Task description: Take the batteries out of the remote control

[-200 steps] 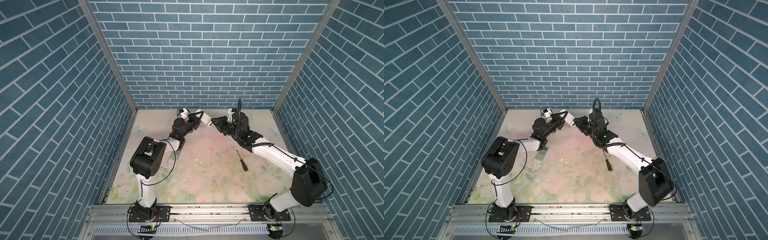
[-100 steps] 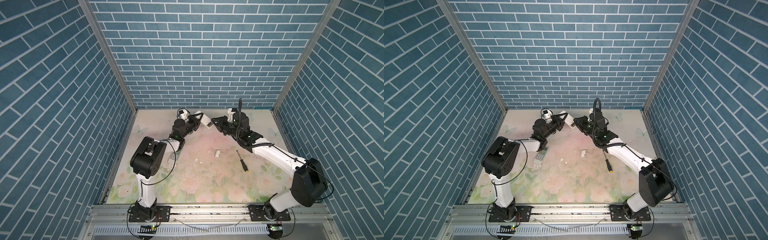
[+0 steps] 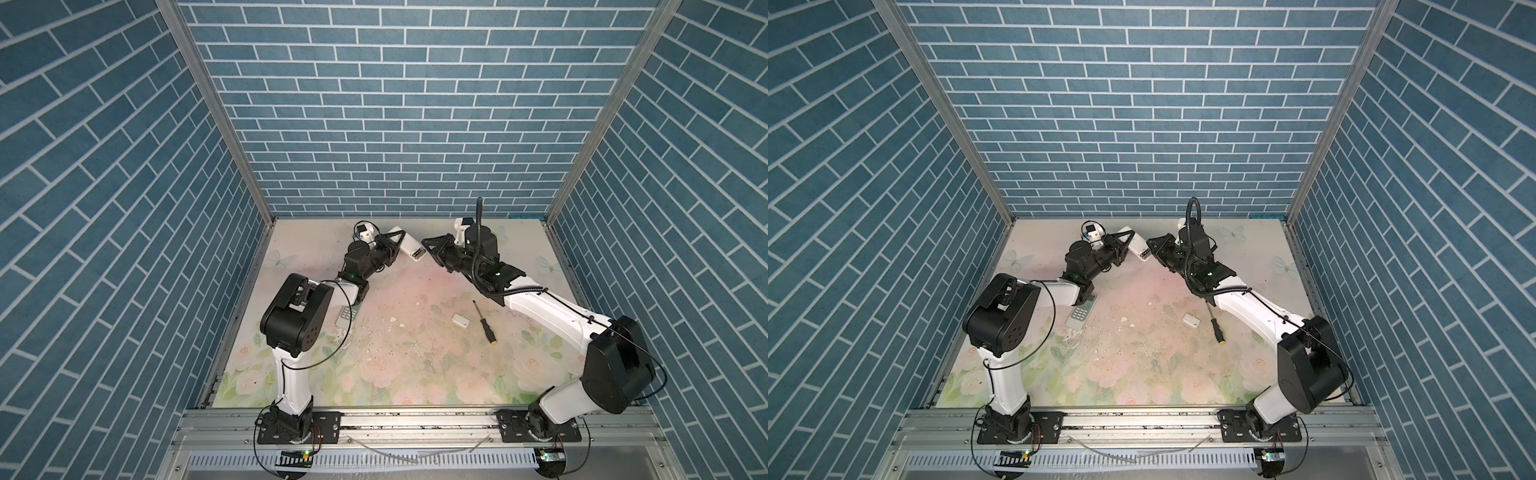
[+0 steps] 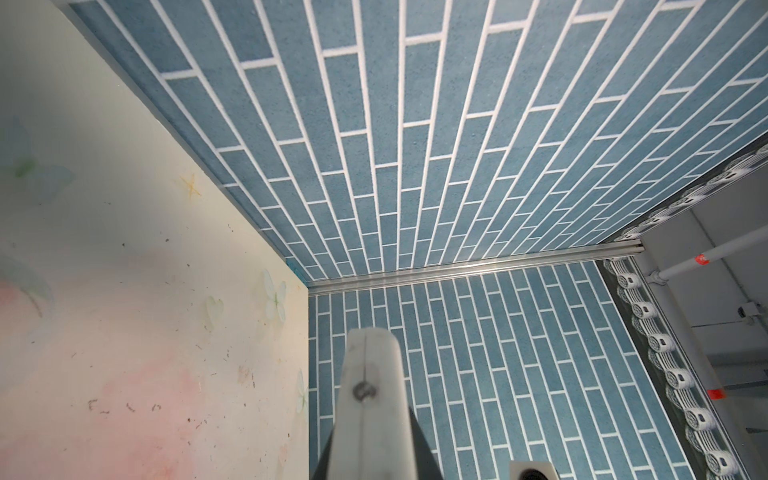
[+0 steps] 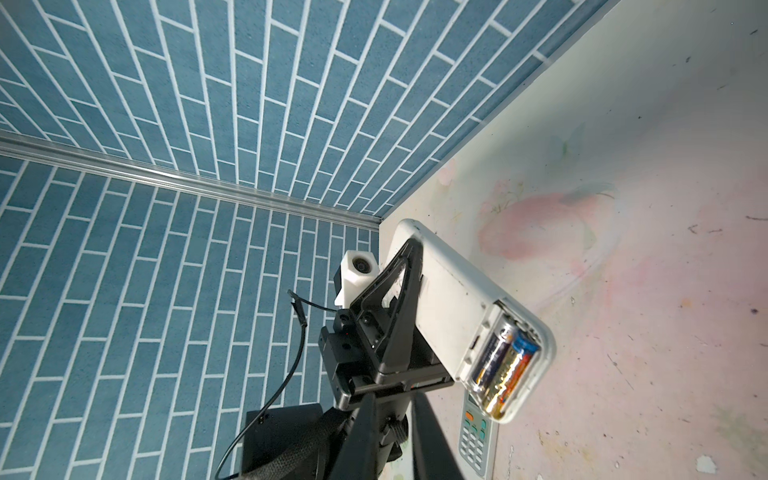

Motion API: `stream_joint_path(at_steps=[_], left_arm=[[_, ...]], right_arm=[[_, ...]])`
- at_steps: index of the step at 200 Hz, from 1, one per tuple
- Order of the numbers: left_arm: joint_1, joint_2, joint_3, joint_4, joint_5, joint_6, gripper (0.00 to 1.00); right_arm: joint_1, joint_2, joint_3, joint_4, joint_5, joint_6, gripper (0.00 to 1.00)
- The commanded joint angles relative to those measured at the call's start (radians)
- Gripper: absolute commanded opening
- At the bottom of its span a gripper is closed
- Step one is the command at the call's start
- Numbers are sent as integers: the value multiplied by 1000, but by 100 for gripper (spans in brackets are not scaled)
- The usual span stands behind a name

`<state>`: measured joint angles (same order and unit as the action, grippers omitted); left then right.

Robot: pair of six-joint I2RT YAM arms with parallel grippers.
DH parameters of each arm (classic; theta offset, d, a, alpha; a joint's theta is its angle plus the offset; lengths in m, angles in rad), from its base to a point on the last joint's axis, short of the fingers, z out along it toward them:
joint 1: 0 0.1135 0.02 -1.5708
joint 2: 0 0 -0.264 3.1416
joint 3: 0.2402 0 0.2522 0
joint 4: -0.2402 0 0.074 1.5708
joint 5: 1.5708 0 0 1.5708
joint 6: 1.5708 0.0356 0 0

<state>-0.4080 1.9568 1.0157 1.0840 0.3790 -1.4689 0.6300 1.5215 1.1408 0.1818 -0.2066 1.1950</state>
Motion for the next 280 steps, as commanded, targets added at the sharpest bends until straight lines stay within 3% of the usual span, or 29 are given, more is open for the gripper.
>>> stream_joint_path(at_steps=[1, 94, 181, 280], left_arm=[[7, -20, -12, 11, 6, 28, 0], [0, -27, -77, -6, 29, 64, 0], [-61, -53, -210, -92, -28, 209, 0], [-303, -16, -453, 116, -357, 148, 0]], right_arm=[[2, -31, -29, -28, -1, -47, 18], [-5, -60, -52, -88, 15, -108, 19], [-43, -204, -142, -310, 172, -343, 22], [-122, -277, -250, -294, 175, -398, 23]])
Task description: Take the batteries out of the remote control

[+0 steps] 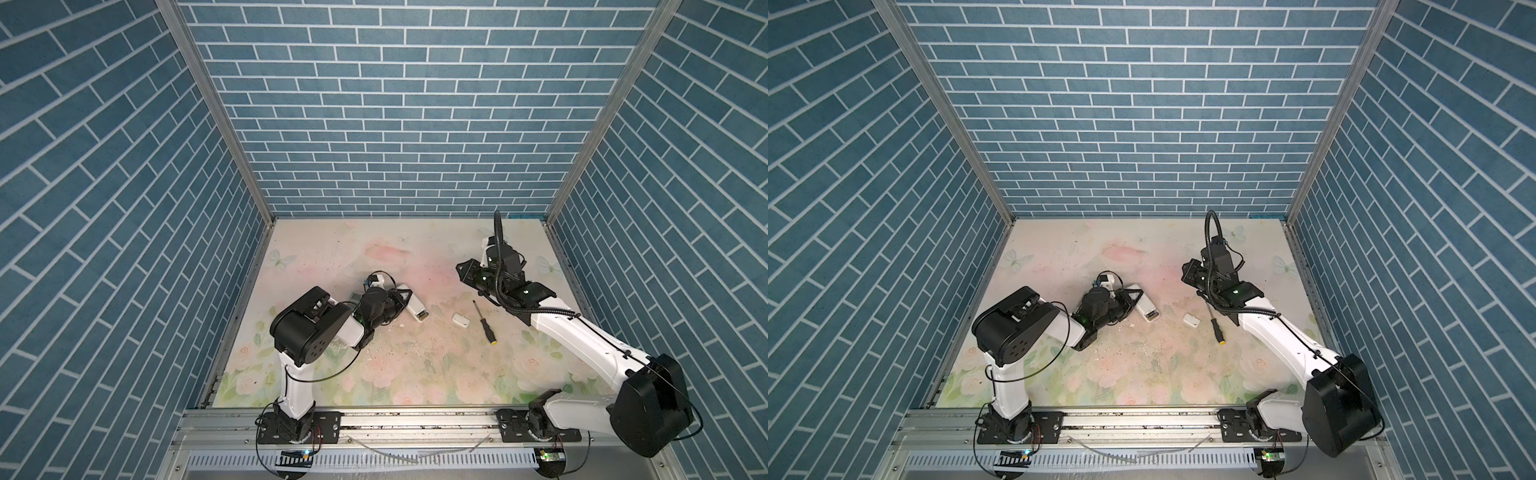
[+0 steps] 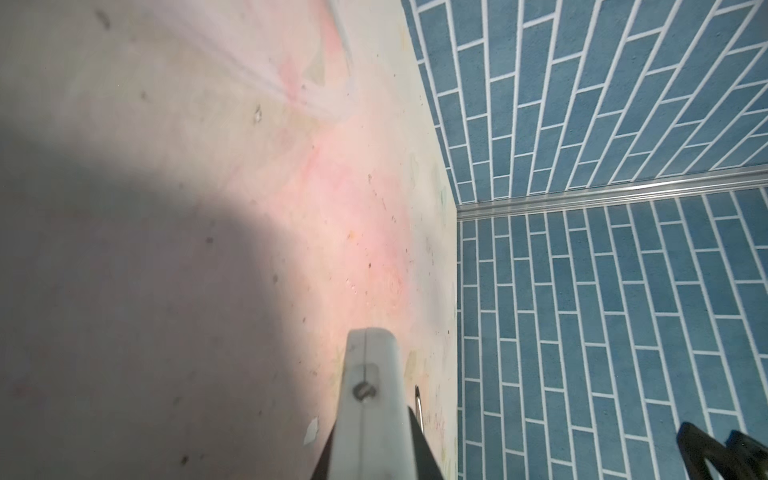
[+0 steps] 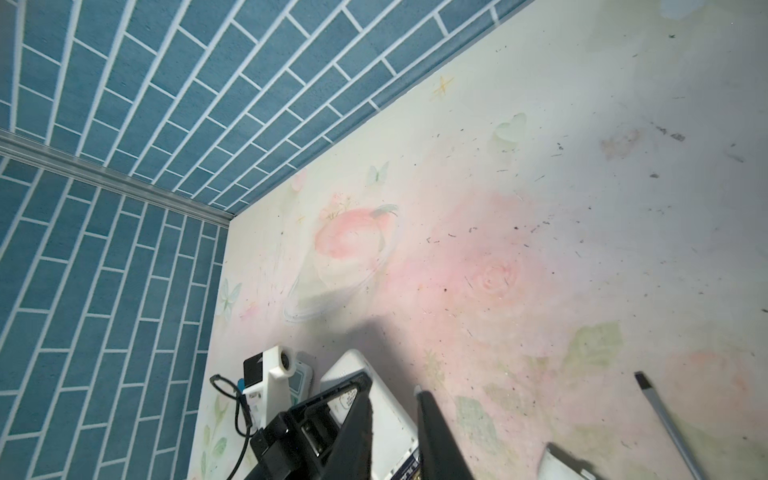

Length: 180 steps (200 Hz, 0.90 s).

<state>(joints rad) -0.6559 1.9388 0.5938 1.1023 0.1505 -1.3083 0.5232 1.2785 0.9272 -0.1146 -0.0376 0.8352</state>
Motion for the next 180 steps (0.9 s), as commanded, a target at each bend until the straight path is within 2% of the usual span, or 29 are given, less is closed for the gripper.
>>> stream_joint_path(at_steps=[1, 82, 155, 180], left_arm=[[-58, 2, -32, 97, -131, -12, 0], [-262, -75, -146, 47, -392, -17, 0], [-362, -23, -219, 100, -583, -90, 0], [-384, -29, -232, 90, -621, -96, 11]], right_arm=[[-16, -34, -38, 3, 7, -39, 23], [-33, -62, -60, 8, -14, -38, 22], [-35, -127, -100, -34, 23, -41, 23], [-35, -130, -102, -36, 23, -43, 23]])
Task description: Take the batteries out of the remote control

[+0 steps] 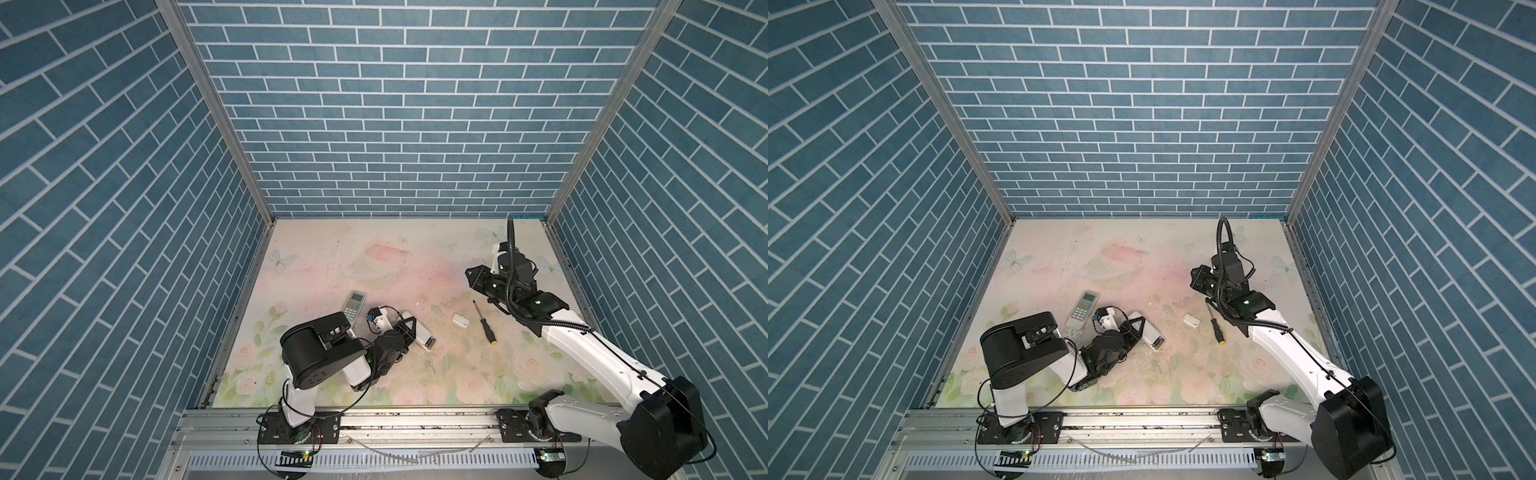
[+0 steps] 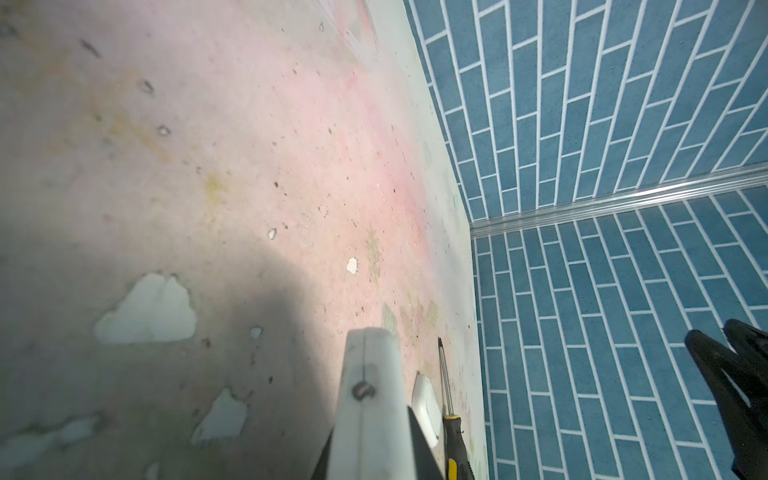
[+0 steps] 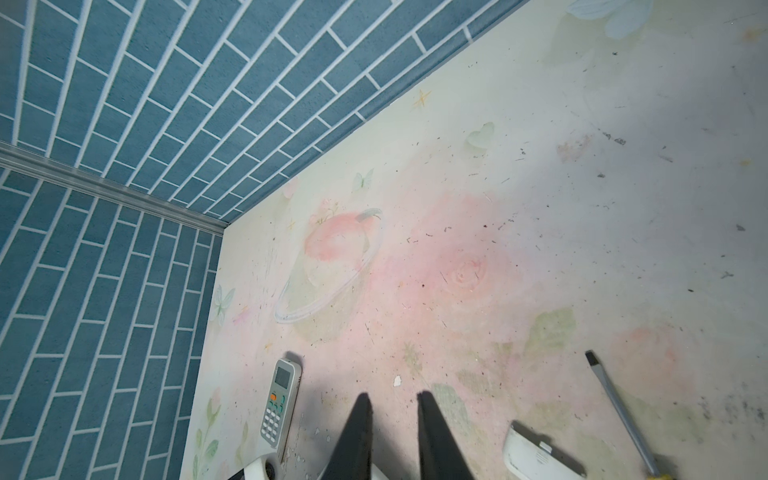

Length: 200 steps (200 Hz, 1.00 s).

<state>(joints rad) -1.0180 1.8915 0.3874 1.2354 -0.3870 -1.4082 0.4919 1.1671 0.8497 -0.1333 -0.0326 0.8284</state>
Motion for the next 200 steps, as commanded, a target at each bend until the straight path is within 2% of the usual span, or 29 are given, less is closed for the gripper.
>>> stream_joint_path(at_steps=[1, 43, 60, 200], left_arm=[[-22, 18, -25, -43, -84, 4, 11], [-32, -18, -43, -95, -93, 2, 31], [-36, -39, -61, -117, -95, -1, 36], [-77, -199, -139, -311, -90, -26, 56]], right_arm=[[-3, -18, -24, -17, 18, -36, 23], [-4, -18, -28, -9, 17, -34, 23], [-4, -19, -28, -6, 20, -32, 23], [-4, -12, -25, 4, 9, -25, 23]])
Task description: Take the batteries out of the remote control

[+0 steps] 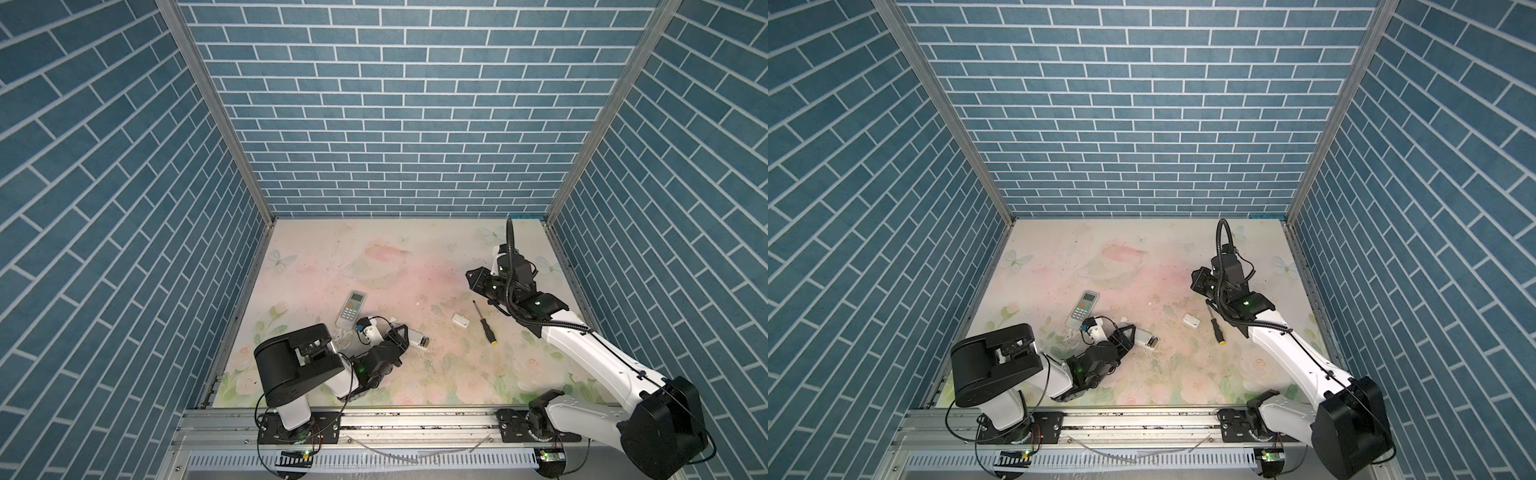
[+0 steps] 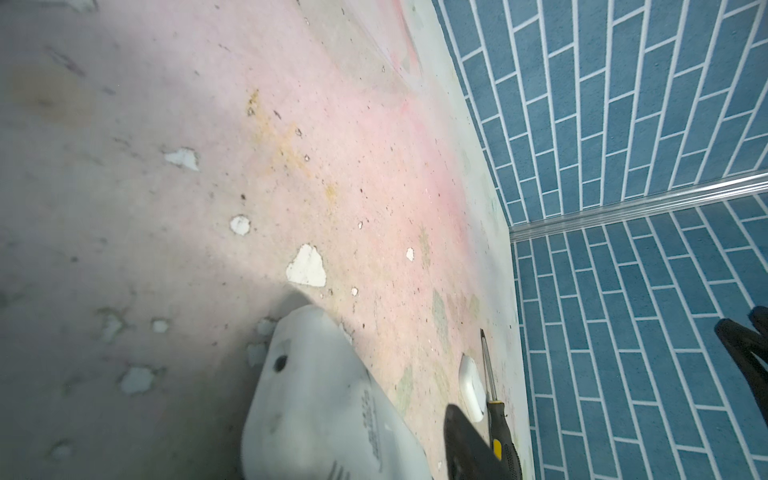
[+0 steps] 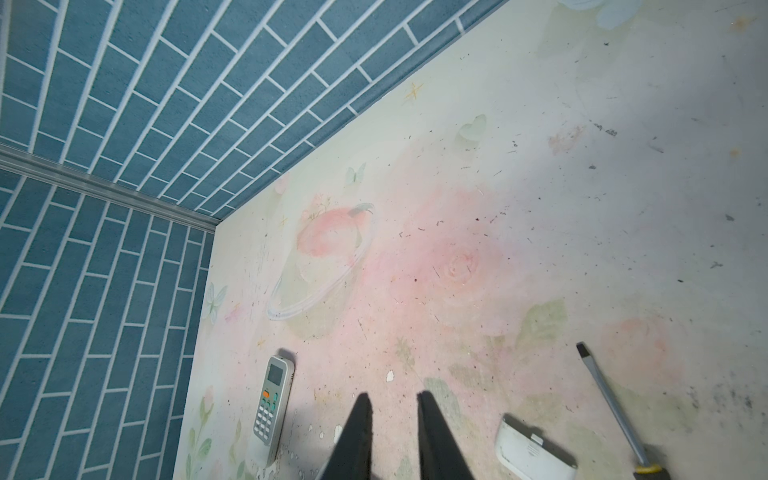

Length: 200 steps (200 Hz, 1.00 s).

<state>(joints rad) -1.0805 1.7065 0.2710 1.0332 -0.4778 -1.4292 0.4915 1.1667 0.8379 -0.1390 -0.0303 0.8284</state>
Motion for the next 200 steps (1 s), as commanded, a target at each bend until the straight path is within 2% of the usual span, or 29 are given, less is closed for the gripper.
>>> stream_joint_path(at_steps=[1, 62, 148, 175, 200], left_arm=[[-15, -15, -22, -111, 2, -6, 56], [-31, -149, -1, -342, 16, -10, 65], [-41, -392, 30, -732, 43, 2, 68], [-18, -506, 56, -889, 52, 77, 64], [66, -612, 70, -973, 118, 188, 55]], right_arm=[[-4, -11, -13, 10, 6, -25, 23], [-3, -10, 3, 4, 11, -30, 23], [-4, 19, 47, -46, -3, -61, 25], [-2, 10, 66, -122, -3, -94, 25], [3, -13, 86, -221, 0, -136, 21]])
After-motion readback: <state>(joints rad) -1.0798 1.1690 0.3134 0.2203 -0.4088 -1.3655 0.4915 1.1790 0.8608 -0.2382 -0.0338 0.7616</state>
